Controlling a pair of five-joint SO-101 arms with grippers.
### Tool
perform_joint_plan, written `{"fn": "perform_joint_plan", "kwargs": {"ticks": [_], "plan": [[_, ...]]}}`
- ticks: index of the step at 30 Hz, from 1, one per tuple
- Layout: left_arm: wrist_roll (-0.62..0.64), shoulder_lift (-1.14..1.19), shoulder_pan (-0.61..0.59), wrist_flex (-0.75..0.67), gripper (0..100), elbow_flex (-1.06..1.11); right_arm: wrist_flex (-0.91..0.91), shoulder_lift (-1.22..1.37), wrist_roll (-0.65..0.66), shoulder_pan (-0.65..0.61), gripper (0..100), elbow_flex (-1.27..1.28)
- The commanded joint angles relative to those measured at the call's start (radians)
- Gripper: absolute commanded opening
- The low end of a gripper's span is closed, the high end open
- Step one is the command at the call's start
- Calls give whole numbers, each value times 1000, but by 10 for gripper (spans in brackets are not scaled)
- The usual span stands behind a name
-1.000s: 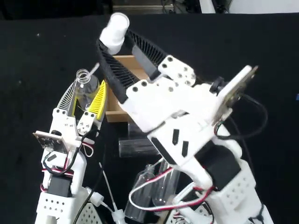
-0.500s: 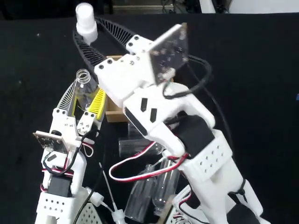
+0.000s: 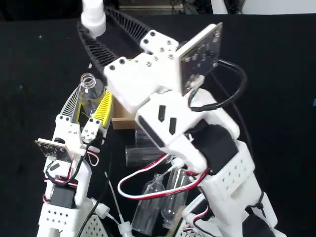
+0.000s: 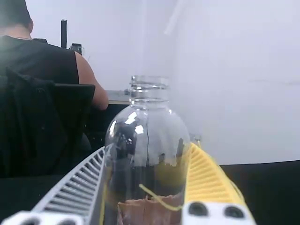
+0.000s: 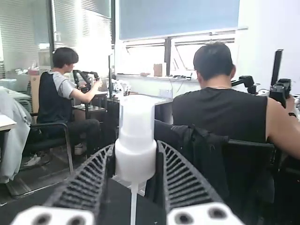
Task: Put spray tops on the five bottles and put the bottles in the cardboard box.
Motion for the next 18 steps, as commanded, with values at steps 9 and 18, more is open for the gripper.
{"fn": "perform_joint_plan", "kwargs": {"ticks": [9,18], "plan": [[5,-9,-5,-71,30,21,2,4,9,-17,15,87],[5,-9,-4,-69,30,21,3,-2,9,-18,16,188]]}}
